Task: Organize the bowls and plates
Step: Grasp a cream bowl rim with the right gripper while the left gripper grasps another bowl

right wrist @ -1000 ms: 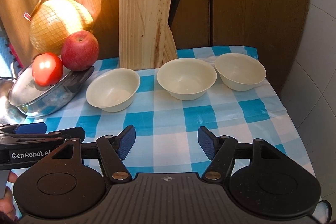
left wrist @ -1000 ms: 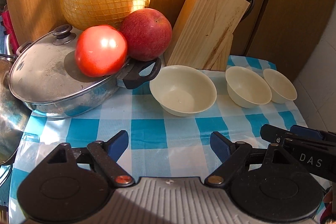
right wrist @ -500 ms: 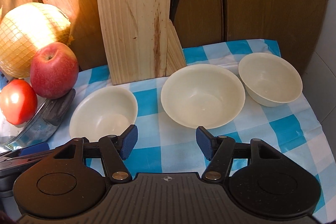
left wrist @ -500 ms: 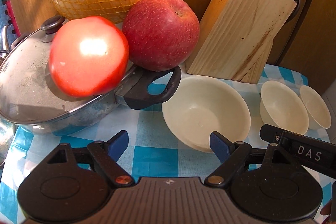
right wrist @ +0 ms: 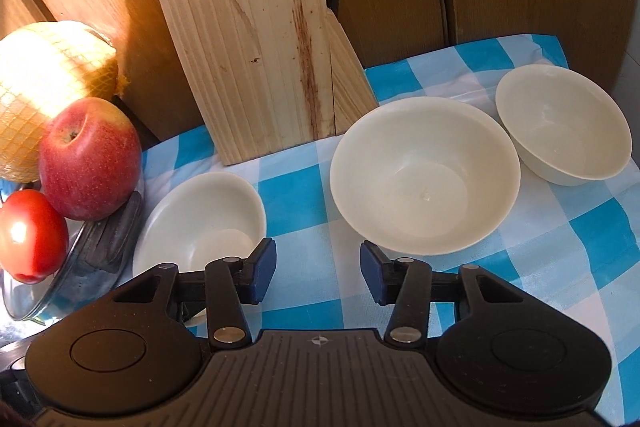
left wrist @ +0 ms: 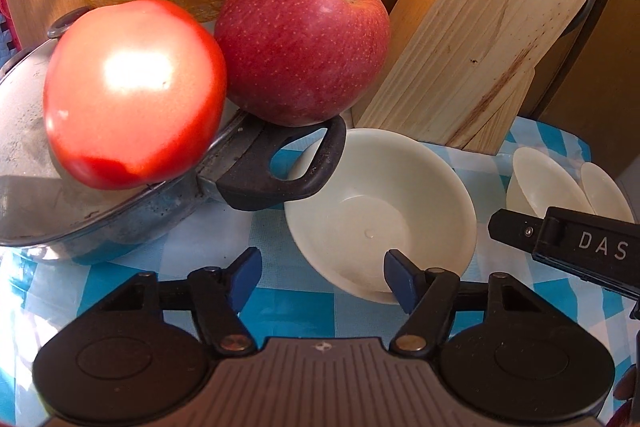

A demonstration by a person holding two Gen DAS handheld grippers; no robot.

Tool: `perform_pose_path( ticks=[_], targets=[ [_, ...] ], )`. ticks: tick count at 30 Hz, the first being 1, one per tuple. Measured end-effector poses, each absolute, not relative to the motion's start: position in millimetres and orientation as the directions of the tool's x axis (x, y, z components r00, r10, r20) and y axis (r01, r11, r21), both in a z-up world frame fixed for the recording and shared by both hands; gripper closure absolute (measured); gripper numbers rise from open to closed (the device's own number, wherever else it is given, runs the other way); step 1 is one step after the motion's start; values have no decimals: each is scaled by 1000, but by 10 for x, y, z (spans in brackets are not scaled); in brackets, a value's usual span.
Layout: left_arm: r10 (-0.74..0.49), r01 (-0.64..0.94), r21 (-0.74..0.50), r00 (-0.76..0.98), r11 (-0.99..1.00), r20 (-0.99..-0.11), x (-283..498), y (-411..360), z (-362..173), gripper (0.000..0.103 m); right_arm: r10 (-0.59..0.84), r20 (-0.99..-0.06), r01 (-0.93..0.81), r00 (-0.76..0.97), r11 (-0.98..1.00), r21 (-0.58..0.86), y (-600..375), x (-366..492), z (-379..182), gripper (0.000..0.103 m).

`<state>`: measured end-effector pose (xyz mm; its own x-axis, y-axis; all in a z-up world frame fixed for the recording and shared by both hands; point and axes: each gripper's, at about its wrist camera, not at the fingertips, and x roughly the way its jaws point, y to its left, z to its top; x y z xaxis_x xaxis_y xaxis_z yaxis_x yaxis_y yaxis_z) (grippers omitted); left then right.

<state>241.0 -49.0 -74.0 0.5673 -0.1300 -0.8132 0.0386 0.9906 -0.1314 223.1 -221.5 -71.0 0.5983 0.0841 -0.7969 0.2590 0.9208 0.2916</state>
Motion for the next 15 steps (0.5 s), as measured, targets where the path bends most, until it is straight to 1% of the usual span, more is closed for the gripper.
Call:
perform_pose_path(
  ticks=[2, 4, 5, 7, 11, 14, 15],
  targets=[
    [-133, 50, -127, 567, 991, -813, 2409, -508, -735, 50, 64, -782, 264, 620, 921, 285, -2225, 2209, -647, 46],
    [-136, 52, -129, 561, 990, -817, 2447, -550, -770, 53, 63, -768, 260, 638, 920, 292, -2228, 2198, -600, 41],
    [-141, 52, -135, 555, 989, -820, 2453, -552, -784, 57, 75, -768, 252, 636, 921, 298, -2223, 2203, -601, 39],
    [-147, 53, -141, 542, 989, -827, 2462, -556, -809, 62, 91, -772, 244, 629, 920, 307, -2196, 2218, -629, 39],
    [-152, 49, -149, 532, 988, -833, 2480, -563, -840, 68, 120, -786, 245, 607, 912, 329, -2153, 2267, -713, 39],
    [-158, 44, -159, 528, 986, -834, 2498, -539, -841, 70, 137, -791, 251, 596, 904, 345, -2148, 2310, -762, 40],
    [-160, 41, -163, 527, 986, -834, 2506, -526, -843, 70, 141, -795, 256, 590, 901, 350, -2151, 2326, -782, 42]
  ],
)
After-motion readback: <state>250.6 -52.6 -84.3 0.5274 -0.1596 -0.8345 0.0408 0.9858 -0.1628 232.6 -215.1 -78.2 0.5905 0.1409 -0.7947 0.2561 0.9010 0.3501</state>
